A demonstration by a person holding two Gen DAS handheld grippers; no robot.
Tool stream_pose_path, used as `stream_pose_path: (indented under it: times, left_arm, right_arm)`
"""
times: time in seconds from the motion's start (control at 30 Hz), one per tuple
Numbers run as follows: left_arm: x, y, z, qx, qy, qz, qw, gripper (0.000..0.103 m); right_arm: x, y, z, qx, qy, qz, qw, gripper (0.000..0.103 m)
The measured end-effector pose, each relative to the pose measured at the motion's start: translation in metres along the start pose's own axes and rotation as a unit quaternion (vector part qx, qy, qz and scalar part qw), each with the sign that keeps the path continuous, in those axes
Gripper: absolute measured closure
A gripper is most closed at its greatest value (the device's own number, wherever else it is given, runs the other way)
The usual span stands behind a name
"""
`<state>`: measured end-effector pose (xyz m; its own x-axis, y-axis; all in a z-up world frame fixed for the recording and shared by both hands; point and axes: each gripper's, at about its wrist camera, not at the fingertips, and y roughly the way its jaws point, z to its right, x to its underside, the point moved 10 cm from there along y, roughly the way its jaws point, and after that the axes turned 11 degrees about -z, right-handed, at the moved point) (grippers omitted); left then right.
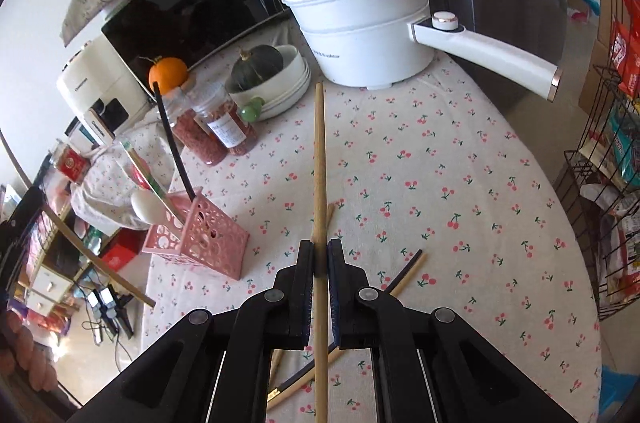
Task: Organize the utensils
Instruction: 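Drop the wooden chopstick into the pink basket with left tool while right tool lifts another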
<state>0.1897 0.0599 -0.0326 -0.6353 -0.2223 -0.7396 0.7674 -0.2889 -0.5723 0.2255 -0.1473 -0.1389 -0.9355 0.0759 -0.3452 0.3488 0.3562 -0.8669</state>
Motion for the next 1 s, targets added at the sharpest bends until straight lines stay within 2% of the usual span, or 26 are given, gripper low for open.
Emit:
stream_pose_path:
  times: [0.07, 0.17, 0.33, 0.43, 0.67, 0.8, 1.0]
  left_arm:
    - [-0.011, -0.006, -0.005, -0.012, -0.007, 0.047, 0.9988, 0.095]
    - [-0.021, -0.003, -0.011, -0.029, -0.012, 0.094, 0.9951, 0.095]
    - [-0.025, 0.021, -0.015, -0.040, -0.017, 0.115, 0.9925, 0.095]
    - [-0.021, 0.043, -0.016, -0.049, -0.014, 0.095, 0.9942, 0.095]
    - [-0.002, 0.092, -0.022, -0.051, -0.015, 0.013, 0.9985, 0.095]
    - [0.001, 0.089, -0.022, -0.052, -0.018, -0.009, 0.9985, 0.080]
    - [0.010, 0.065, -0.025, -0.059, -0.018, -0.052, 0.9967, 0.066]
  right_arm:
    - [-0.004, -0.014, -0.003, -0.006, 0.002, 0.022, 1.000, 0.096]
    - [-0.009, -0.027, -0.006, -0.012, 0.002, 0.042, 0.999, 0.096]
    - [-0.013, -0.028, -0.013, -0.012, -0.004, 0.049, 0.999, 0.096]
    - [-0.011, -0.027, -0.015, -0.013, -0.007, 0.050, 0.999, 0.096]
    - [-0.014, -0.028, -0.018, -0.017, -0.013, 0.063, 0.998, 0.096]
    - [-0.019, -0.039, -0.027, -0.026, -0.020, 0.087, 0.996, 0.096]
    - [-0.026, -0.066, -0.053, -0.051, -0.028, 0.137, 0.989, 0.096]
